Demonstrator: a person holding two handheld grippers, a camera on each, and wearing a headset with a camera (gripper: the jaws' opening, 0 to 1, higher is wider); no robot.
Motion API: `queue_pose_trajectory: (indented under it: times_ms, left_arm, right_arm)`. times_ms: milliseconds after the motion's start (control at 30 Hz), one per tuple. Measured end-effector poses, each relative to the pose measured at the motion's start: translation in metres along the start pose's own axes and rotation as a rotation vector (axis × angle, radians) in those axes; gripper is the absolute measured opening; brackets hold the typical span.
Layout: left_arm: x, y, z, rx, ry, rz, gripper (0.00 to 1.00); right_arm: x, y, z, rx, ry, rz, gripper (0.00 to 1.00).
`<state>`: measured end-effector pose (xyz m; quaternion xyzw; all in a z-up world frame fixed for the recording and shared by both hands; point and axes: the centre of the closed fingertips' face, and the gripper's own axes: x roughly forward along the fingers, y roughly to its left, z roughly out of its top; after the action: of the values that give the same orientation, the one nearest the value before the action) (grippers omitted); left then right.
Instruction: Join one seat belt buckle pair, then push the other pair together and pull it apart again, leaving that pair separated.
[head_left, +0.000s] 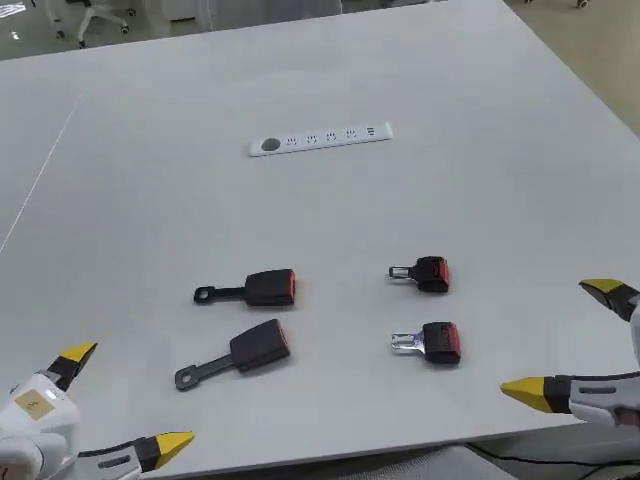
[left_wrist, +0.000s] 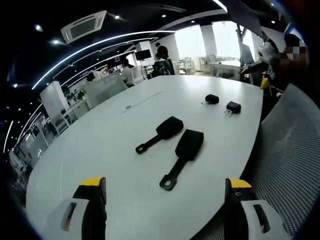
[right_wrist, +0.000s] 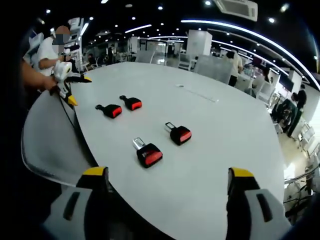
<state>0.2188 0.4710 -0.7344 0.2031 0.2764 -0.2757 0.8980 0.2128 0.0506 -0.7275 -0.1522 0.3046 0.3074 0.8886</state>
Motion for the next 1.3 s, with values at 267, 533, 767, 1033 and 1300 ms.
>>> queue_pose_trajectory:
  times_ms: [267, 533, 767, 1033, 1300]
  left_arm:
    - [0.0001, 0.0009, 0.0002, -0.005, -0.002, 0.003, 1.00]
    - [-0.0005, 0.0017, 0.0008, -0.008, -0.005, 0.006, 1.00]
    - [-0.0005, 0.0022, 0.0013, -0.009, -0.007, 0.007, 1.00]
    - [-0.0005, 0.0012, 0.0013, -0.010, -0.006, 0.003, 1.00]
    - [-0.0006, 0.0010, 0.0017, -0.012, -0.007, 0.004, 1.00]
  right_arm:
    - [0.0008, -0.0023, 0.0018, 0.004, -0.004, -0.006, 1.00]
    - [0.0027, 0.0001, 0.0039, 0.006, -0.006, -0.002, 1.00]
    - [0.0028, 0.0007, 0.0033, 0.006, -0.006, -0.001, 1.00]
    - [0.0011, 0.0041, 0.0017, 0.008, -0.006, 0.014, 0.99]
    - [0.0016, 0.0068, 0.0050, -0.052, -0.011, 0.012, 1.00]
